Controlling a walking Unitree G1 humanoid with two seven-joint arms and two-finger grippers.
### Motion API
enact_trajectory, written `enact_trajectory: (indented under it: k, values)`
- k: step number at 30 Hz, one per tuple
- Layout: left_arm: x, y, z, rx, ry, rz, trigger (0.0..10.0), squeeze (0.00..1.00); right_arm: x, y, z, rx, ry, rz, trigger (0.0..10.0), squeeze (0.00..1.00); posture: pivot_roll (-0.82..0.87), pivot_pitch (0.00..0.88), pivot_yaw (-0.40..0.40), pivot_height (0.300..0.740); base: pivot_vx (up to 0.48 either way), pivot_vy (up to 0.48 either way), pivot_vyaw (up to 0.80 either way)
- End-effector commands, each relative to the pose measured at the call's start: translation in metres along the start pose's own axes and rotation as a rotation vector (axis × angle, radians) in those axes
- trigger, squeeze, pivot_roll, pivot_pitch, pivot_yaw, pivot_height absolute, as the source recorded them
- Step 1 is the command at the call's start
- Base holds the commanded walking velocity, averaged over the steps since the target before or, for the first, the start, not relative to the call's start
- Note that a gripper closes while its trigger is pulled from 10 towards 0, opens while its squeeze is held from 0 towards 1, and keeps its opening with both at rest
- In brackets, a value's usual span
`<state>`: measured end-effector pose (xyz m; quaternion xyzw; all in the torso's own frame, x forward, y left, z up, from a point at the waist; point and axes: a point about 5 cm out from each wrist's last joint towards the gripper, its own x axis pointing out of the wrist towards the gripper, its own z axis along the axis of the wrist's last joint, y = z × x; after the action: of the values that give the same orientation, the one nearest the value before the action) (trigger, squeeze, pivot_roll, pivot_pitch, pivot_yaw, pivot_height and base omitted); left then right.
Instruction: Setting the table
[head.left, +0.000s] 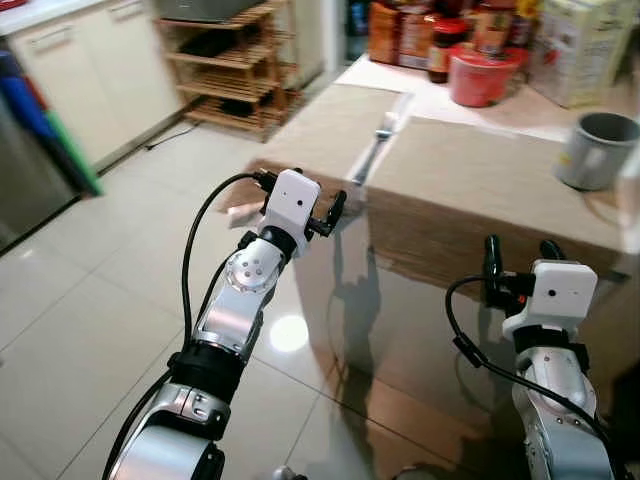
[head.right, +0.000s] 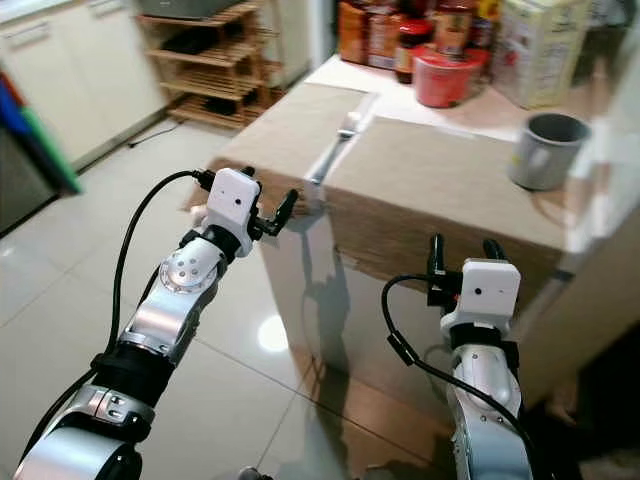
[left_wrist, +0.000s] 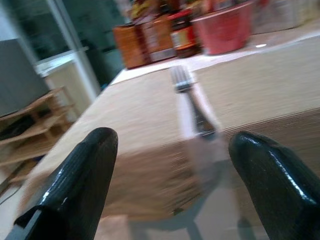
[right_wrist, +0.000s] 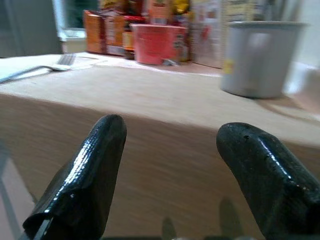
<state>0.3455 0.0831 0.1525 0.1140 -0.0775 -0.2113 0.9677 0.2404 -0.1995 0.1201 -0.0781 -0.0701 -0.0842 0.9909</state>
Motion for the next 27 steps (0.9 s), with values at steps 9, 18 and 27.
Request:
enact_trajectory:
  k: [9,18,27]
  values:
    - [0.0009,0.0014,0.0012,0.010,-0.009,0.002,10.0,0.00,0.0010,0.0016,-0.0007,0.006,0.011,0.010,10.0,0.00,-0.06,0.000,0.093,0.723,0.000,0.000,-0.14]
    - [0.0009,0.0009,0.0015,0.018,-0.015,-0.004,10.0,0.00,0.0008,0.0013,-0.0015,0.020,0.016,0.007,10.0,0.00,-0.06,0.000,0.092,0.723,0.000,0.000,-0.62]
    - [0.0007,0.0038,0.0016,0.041,-0.019,0.031,10.0,0.00,0.0022,0.0027,-0.0002,-0.016,0.001,0.022,10.0,0.00,-0.06,0.000,0.087,0.718,0.000,0.000,-0.18]
